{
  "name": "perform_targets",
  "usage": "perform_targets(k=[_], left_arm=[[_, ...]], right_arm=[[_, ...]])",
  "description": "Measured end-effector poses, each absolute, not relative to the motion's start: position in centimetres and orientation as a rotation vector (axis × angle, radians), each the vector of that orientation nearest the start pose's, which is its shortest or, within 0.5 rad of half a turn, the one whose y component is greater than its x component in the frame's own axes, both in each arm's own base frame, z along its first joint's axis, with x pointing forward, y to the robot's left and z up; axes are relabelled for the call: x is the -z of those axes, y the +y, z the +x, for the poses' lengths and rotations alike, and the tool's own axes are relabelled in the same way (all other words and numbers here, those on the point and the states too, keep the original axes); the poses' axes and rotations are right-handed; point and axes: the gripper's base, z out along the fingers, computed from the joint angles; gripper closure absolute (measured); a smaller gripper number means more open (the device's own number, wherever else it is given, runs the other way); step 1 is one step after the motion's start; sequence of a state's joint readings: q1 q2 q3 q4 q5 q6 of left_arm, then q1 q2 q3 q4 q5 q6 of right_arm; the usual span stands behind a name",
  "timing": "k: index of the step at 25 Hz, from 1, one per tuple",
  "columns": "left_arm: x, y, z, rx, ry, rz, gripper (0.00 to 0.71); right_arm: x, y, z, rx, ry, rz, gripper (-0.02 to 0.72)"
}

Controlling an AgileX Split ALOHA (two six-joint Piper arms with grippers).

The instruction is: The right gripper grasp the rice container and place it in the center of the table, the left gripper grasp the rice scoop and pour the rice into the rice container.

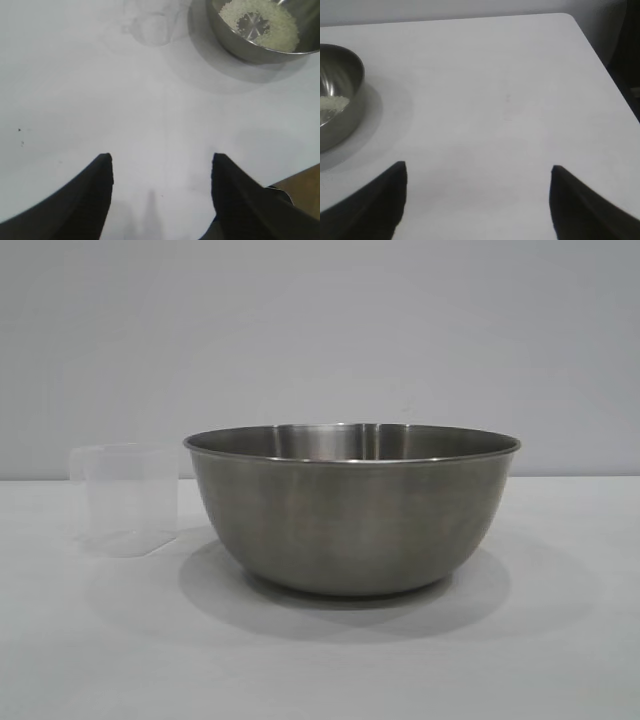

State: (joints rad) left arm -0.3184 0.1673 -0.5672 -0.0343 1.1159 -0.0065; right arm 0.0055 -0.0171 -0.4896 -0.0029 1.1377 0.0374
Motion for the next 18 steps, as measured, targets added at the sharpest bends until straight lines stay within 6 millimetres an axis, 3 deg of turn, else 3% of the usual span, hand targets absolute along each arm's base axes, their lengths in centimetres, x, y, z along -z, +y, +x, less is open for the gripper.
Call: perform_targets(k=[5, 18], left_arm=[[-27.0, -0.2, -0.4, 0.229, 2.119, 0.337, 0.347], [-26.8, 0.1, -0.8, 0.211, 2.084, 0.331, 0.347]], right_arm=[[-26.8, 0.0, -1.0, -0.022, 2.114, 0.034, 0.154], [-26.8, 0.0, -1.0, -0.022, 2.114, 0.034, 0.154]])
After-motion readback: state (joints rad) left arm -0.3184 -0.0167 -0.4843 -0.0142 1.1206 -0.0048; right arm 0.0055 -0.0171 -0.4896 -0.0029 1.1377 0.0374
